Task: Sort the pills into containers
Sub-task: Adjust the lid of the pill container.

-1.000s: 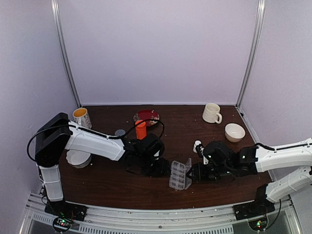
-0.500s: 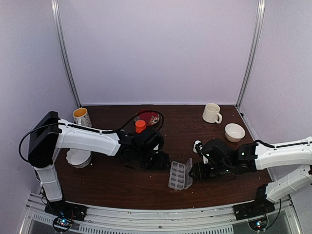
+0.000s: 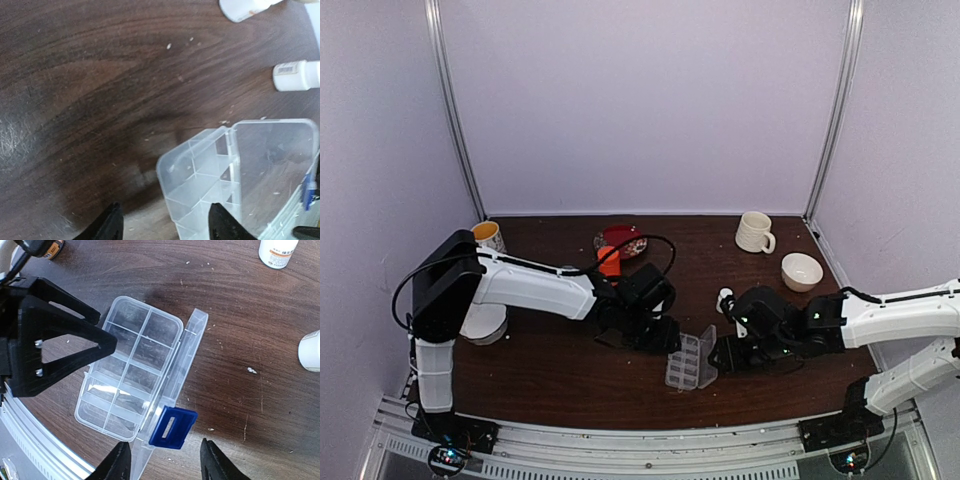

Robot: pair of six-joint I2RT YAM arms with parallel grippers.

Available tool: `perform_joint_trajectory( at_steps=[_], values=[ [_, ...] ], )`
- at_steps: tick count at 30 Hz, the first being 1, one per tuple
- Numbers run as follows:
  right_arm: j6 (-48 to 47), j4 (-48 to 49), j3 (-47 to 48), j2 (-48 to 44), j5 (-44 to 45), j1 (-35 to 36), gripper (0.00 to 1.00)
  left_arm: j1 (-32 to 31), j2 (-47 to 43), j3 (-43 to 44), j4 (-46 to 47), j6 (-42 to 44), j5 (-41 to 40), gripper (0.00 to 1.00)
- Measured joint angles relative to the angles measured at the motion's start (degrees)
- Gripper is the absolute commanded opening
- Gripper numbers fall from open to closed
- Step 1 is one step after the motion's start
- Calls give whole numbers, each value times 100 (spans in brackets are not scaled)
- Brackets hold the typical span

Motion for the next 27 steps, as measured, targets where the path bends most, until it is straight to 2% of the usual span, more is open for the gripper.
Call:
perform_joint_trajectory(
  at_steps=[3,5,16,27],
  values=[
    [-2,-50,0,0,2,0,50,2,116,59,-184,55,-44,38],
    [0,-107,0,0,22,0,49,9,120,57,-313,101,-66,33],
    [-166,-546,-258,46,557,-9,49,35,120,20,-420,192,-129,30],
    [-459,-527,-247,835,737,-44,45,35,120,15,-415,192,-131,30]
  ],
)
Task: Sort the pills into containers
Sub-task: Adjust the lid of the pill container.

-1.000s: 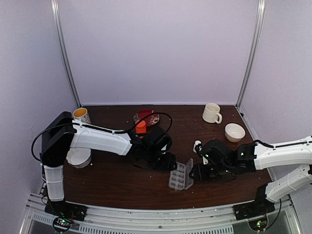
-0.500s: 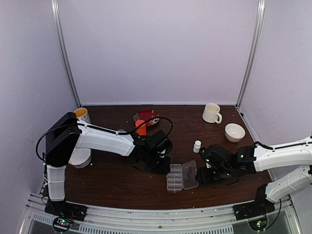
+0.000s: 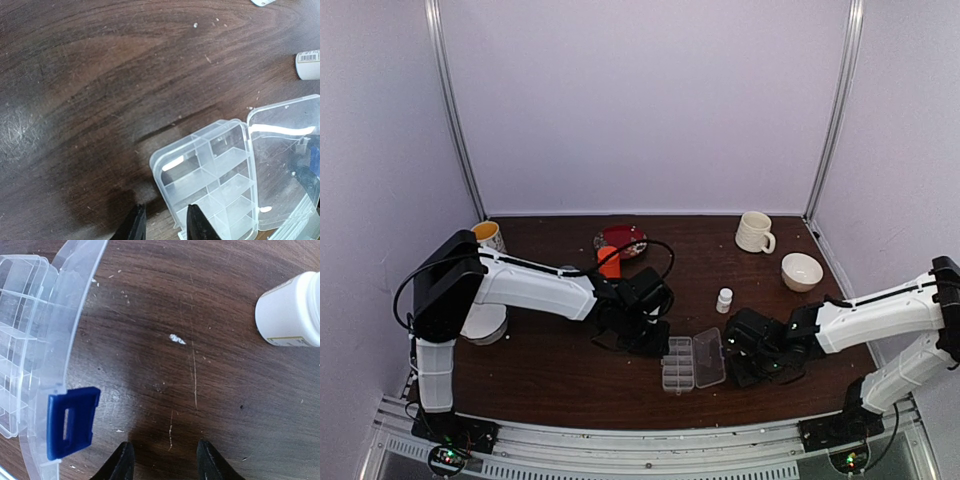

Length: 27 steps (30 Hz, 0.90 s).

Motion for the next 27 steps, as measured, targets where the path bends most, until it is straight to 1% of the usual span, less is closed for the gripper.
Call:
perform_joint_trajectory(
  at_steps=[4,6,8,9,11,13,15,18,23,27],
  values=[
    [-33,-44,0,-55,35,0,44,0,-2,-13,13,0,-9,30],
    [-46,-149,-2,-293,76,0,44,-2,-4,-13,13,4,-15,30],
    [-101,-251,-2,-745,85,0,40,-2,-7,-13,11,17,-20,30],
    [-136,-271,2,-962,79,0,37,0,-7,-13,11,22,-22,30],
    [-243,-273,20,-1366,7,0,22,0,-9,-15,11,31,-24,30],
    [-339,-208,57,-1648,-188,0,1,0,-13,-17,9,39,-24,30],
    [-393,-48,120,-1740,-466,0,0,0,-13,-17,9,39,-24,30],
    [-455,223,232,-1602,-855,0,0,0,-13,-20,9,39,-26,30],
    [-533,577,398,-1014,-1257,0,0,-2,-15,-20,2,39,-37,29],
    [-538,599,455,-507,-1263,-11,0,0,-24,-22,-26,39,-66,29]
  ],
)
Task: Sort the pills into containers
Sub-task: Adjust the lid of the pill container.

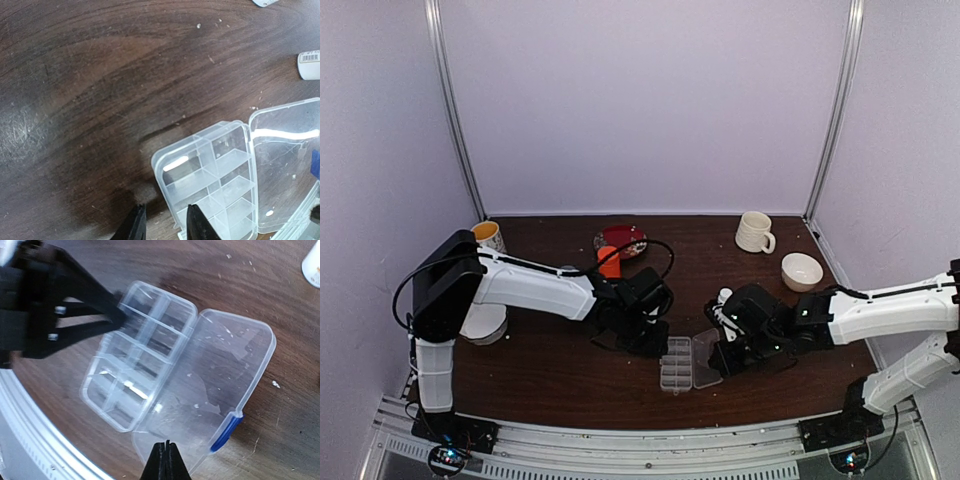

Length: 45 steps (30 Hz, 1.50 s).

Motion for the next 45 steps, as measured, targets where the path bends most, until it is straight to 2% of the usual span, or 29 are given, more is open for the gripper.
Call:
perform_joint_trajectory(
  at_steps=[13,29,45],
  values=[
    [-4,114,15,1023,181,-212,0,0,-31,-2,-131,46,-94,29],
    [-31,162,409,1523,98,-208,0,59,-411,-487,-173,79,-254,28],
    [-2,-232,986,2041,293,-203,0,114,-264,-396,-142,151,-184,28]
  ],
)
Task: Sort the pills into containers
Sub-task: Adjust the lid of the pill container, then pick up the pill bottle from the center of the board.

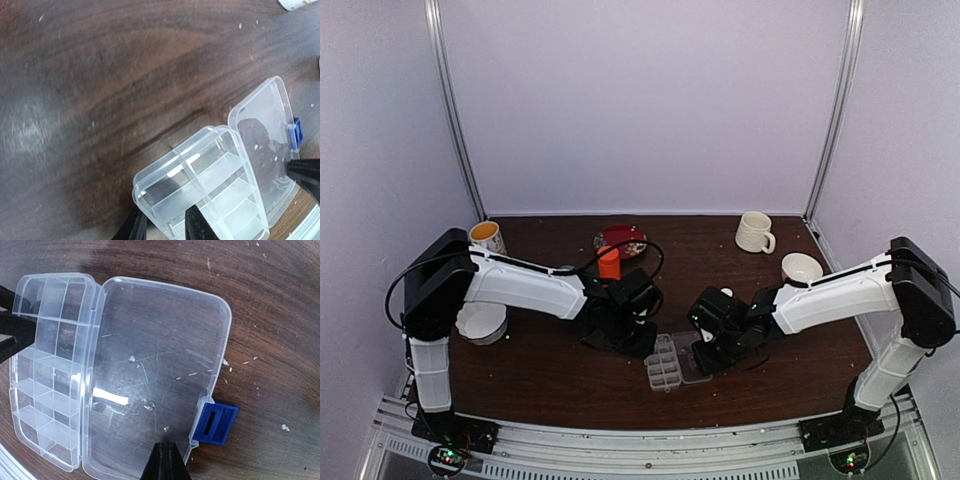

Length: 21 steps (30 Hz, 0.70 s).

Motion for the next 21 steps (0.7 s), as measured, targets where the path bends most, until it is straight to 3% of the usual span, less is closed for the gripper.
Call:
perform_joint_trajectory(
  at_steps=[7,15,21],
  values=[
    [83,46,-306,-579,87,2,1,35,249,374,4,162,13,30],
    [114,13,-363,-1493,208,0,4,35,273,592,-46,254,-131,63],
    [-15,-339,-302,-1934,503,-90,7,35,-348,581,-343,306,-579,66]
  ],
)
